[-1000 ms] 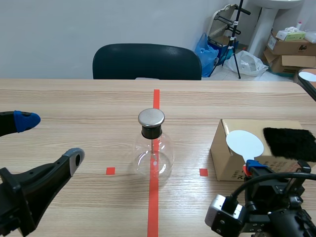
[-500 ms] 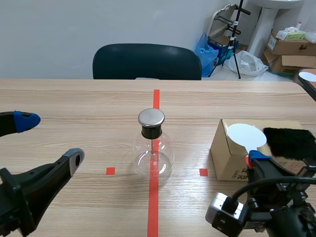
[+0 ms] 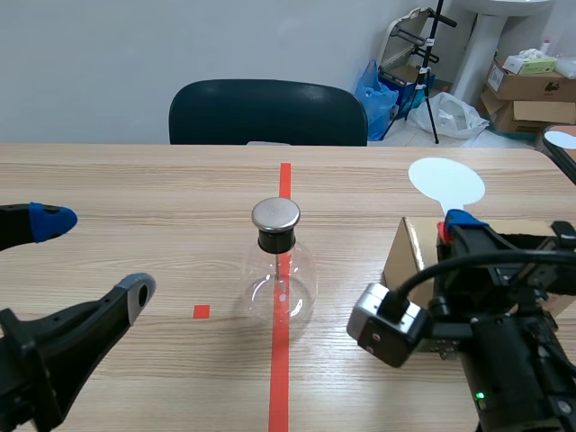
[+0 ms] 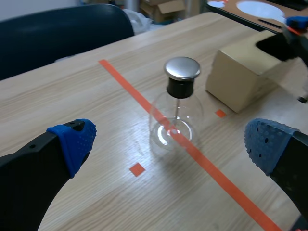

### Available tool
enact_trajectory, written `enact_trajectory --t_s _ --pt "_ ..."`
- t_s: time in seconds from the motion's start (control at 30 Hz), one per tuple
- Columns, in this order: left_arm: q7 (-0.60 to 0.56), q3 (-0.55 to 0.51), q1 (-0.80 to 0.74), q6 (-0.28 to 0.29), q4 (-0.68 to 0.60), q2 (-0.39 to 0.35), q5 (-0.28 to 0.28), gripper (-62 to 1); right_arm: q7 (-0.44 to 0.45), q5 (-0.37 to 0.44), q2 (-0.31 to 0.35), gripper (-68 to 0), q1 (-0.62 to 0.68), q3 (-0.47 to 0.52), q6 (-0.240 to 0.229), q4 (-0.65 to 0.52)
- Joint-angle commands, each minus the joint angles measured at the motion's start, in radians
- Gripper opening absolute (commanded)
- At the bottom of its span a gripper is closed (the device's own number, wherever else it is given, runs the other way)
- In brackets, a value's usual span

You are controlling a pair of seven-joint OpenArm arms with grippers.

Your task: Do the electroscope experiment

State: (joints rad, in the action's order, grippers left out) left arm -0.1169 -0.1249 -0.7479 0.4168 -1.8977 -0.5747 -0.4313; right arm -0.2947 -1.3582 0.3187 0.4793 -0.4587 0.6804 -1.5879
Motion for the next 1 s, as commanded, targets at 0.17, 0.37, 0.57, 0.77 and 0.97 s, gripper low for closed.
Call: enact_trajectory --t_s 0.17,0.37,0.57,0.77,0.97 --pt "0.036 0.002 0.130 0.043 0.190 -0.103 -0.265 -58.3 -0.131 -0.023 0.050 -66.6 -0.100 -0.111 0.011 -0.002" --pt "-0.016 0.011 0.328 0.178 0.454 -0.110 -0.251 -56.7 -0.205 -0.039 0.075 -66.6 -0.143 -0.202 0.008 0.011" --pt "-0.163 0.092 0.506 0.279 0.676 -0.109 -0.031 -56.6 -0.262 -0.050 0.076 -66.6 -0.183 -0.278 0.008 0.066" --pt "-0.396 0.269 0.623 0.279 0.808 -0.097 0.217 -56.7 -0.291 -0.049 0.077 -66.6 -0.217 -0.324 0.008 0.112" --pt "-0.526 0.428 0.706 0.279 0.880 -0.061 0.361 -56.6 -0.283 -0.011 0.077 -66.6 -0.245 -0.341 -0.008 0.121"
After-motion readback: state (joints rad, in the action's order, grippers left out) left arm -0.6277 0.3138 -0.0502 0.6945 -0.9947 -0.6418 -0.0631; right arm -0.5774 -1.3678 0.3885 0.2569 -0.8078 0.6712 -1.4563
